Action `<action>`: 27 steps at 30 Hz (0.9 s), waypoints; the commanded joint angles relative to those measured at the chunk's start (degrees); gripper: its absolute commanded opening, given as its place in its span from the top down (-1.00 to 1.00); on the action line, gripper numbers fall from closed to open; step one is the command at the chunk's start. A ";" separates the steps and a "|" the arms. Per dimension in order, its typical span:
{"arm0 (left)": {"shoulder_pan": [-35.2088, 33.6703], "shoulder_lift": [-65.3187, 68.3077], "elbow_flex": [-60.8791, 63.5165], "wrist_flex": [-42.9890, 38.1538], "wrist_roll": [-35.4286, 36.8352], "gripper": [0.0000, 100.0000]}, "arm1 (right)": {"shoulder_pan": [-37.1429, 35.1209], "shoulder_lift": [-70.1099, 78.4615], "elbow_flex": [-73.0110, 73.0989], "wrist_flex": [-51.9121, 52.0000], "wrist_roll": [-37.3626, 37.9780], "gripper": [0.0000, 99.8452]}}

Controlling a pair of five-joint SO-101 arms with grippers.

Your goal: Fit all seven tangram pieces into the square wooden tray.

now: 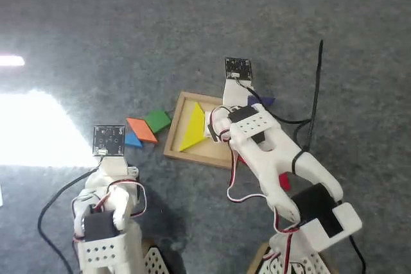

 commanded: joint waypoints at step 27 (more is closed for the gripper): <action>-0.35 -1.05 -0.75 0.18 0.09 0.97 | 1.54 -4.44 -4.04 14.64 10.46 0.98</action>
